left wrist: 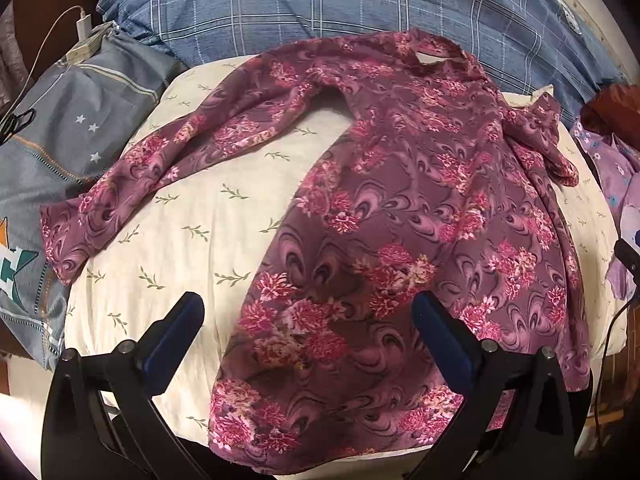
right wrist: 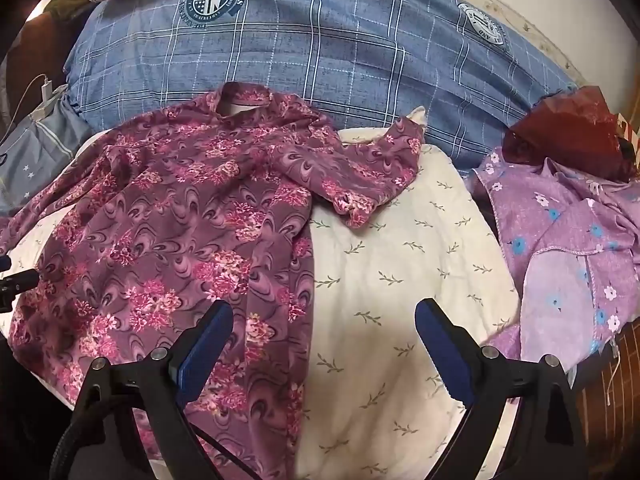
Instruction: Fold small clothes
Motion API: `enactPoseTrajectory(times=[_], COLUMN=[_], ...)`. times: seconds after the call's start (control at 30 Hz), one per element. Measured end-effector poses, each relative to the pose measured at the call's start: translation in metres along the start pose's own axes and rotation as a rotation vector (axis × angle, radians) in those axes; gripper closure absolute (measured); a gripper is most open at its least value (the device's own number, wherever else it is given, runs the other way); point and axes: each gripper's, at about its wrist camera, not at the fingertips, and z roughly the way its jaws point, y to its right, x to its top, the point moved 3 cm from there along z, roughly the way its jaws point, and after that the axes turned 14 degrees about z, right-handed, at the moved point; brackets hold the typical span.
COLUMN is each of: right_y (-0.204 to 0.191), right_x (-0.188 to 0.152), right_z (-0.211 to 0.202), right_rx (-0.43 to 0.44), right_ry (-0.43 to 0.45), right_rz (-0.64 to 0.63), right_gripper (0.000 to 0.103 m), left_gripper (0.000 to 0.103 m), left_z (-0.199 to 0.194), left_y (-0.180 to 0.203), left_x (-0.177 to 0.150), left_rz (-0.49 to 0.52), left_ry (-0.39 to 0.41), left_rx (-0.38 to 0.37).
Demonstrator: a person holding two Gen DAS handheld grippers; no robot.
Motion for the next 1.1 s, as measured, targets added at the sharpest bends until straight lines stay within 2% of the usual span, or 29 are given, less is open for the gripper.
enactPoseTrajectory(times=[0.53, 1.1], right_y=[0.008, 0.009], right_x=[0.001, 0.003], right_z=[-0.003, -0.005], right_rx=[-0.001, 0.021], right_ry=[0.011, 0.015], right_rz=[0.019, 0.019], right_gripper=[0.01, 0.01], left_gripper=[0.0, 0.0], left_z=[-0.014, -0.016], left_y=[0.007, 0.017], left_x=[0.011, 0.017], left_rz=[0.033, 0.057], left_ry=[0.053, 0.054], left_rx=[0.026, 0.028])
